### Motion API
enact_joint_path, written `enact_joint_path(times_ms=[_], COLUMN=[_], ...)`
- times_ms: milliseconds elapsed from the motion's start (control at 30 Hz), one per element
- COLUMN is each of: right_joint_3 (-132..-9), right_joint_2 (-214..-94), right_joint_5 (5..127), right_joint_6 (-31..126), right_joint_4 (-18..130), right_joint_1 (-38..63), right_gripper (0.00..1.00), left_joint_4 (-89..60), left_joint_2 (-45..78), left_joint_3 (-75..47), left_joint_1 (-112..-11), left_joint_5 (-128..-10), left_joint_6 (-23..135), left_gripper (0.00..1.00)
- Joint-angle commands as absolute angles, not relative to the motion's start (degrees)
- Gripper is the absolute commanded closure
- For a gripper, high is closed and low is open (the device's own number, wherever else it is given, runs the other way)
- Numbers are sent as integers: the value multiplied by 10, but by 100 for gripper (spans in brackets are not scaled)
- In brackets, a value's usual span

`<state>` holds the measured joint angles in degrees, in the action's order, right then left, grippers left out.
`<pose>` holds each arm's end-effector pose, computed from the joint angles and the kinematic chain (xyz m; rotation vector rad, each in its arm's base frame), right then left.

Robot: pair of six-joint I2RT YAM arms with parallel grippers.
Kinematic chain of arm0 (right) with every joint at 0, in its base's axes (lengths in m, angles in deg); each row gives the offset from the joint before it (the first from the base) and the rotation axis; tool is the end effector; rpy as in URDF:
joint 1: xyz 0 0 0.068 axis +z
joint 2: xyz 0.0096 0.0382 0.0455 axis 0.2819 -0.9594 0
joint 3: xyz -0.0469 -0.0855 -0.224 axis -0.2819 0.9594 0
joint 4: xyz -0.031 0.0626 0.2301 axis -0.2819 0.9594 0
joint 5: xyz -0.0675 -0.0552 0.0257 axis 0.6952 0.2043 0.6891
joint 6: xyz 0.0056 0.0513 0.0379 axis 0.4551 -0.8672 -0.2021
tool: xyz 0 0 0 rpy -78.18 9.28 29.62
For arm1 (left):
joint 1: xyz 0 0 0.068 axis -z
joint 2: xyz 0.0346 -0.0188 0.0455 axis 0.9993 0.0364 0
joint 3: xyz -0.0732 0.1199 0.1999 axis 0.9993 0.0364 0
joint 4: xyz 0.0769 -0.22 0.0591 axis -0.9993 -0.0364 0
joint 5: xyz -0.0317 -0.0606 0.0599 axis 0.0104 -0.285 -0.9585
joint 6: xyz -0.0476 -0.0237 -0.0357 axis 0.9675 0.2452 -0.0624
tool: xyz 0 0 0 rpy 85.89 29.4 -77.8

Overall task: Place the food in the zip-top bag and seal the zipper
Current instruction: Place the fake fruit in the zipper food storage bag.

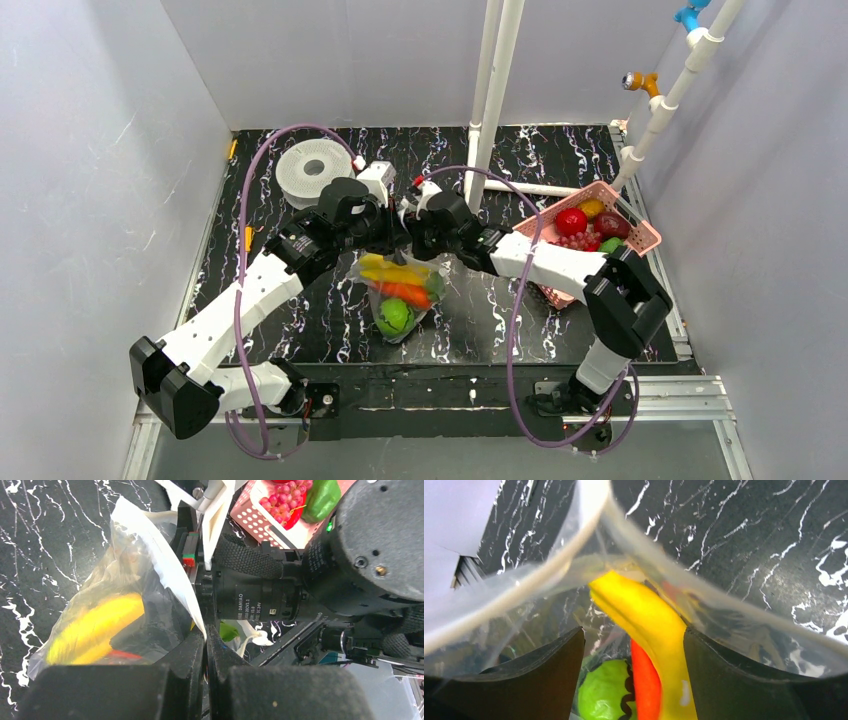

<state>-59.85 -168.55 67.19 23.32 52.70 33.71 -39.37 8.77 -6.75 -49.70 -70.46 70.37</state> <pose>0.2356 0.2906 0.2269 -0.4434 2.1606 0.9594 0.2053 -0.1692 0.3292 0.3034 2.0794 -0.8208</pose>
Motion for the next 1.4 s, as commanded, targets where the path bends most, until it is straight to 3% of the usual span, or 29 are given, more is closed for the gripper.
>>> enact_joint_path(times_ms=[0,133,267,367,500,733,800,900,967,1033,1200,1367], right_joint_3=[-573,-634,-585,-615,-649,-634,-646,-657,-656,-664,-706,-757], right_joint_2=[-1665,-1713,-1650,-1608,-1566,-1498,-1516,-1544,-1558,-1573,-1563,-1516], right_joint_5=[662,640,638,658,719,797,812,787,803,817,789,790], right_joint_6=[239,237,201,201,208,201,194,178,168,163,170,184], right_joint_4=[455,518,493,602,727,768,788,778,766,776,813,882], right_joint_1=[333,332,333,333,333,331,331,335,340,340,340,329], right_gripper=[18,23,25,25,24,18,26,70,88,97,98,80], left_joint_4=[-386,-388,-409,-424,-429,-420,-405,-379,-380,-397,-449,-498], left_joint_2=[80,86,83,76,73,86,88,96,104,117,133,138], left_joint_3=[-73,-74,-80,-83,-83,-79,-70,-58,-56,-69,-103,-144], left_joint_1=[-495,-495,-496,-496,-496,-496,-496,-495,-494,-494,-494,-494], left_joint_5=[-693,-697,-751,-806,-827,-806,-787,-750,-751,-752,-764,-808], left_joint_6=[699,698,695,695,693,691,691,690,698,706,718,689], left_gripper=[100,100,100,100,100,100,100,100,100,100,100,100])
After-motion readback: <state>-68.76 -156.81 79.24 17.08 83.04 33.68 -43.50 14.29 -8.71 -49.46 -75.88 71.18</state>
